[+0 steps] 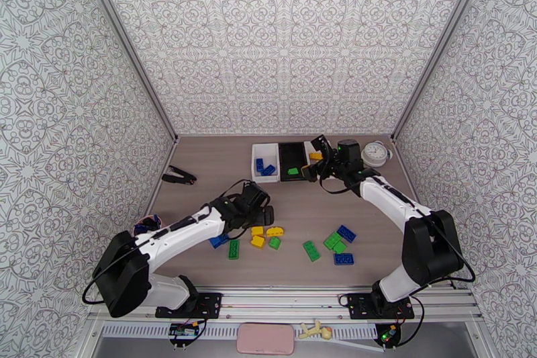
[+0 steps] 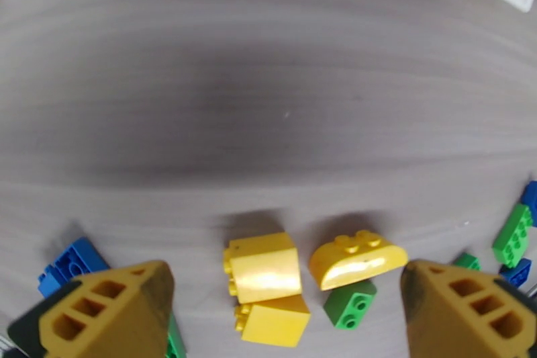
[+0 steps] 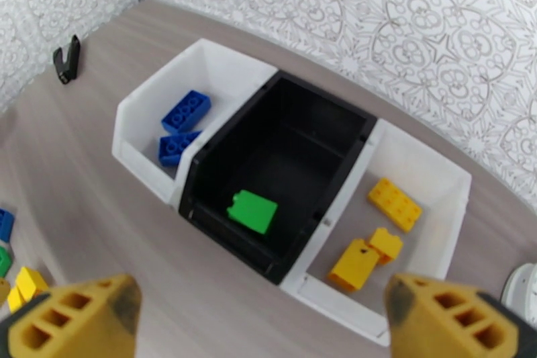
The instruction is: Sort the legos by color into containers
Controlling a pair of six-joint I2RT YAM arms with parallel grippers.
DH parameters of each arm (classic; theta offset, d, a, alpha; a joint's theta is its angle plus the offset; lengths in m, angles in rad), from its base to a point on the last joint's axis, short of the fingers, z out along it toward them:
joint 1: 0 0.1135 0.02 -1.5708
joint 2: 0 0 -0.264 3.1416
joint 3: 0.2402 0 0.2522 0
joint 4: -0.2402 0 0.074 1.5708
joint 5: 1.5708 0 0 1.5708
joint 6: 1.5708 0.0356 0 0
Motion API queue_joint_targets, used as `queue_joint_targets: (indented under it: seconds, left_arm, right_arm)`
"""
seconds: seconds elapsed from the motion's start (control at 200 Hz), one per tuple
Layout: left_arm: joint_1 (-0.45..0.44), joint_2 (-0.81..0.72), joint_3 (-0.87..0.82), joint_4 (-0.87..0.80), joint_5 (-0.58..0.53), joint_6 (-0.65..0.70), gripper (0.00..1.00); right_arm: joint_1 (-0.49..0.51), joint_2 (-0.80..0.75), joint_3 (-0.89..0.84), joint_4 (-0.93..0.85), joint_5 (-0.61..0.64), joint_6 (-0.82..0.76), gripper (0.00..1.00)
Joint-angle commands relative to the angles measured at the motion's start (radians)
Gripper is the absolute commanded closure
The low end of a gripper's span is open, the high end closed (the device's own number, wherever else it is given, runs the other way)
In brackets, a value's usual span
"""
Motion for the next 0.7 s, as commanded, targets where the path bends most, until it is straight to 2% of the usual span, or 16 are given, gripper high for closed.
queue_joint_targets:
  seconds: [0.0, 0.315, 0.695]
  left_arm:
    - [0.006, 0.038, 0.028, -0.068, 0.05, -0.022, 0.08]
    - [0.01, 0.151, 0.013, -0.033, 0.089, -0.035, 0.21]
    - [0.01, 0.2, 0.003, -0.016, 0.091, -0.035, 0.5]
  right_arm:
    - [0.008, -0.002, -0.016, -0.03, -0.007, -0.015, 0.0]
    - [0.009, 0.018, -0.004, -0.05, -0.008, -0.019, 0.0]
    - [0.009, 0.019, -0.006, -0.055, -0.005, -0.017, 0.0]
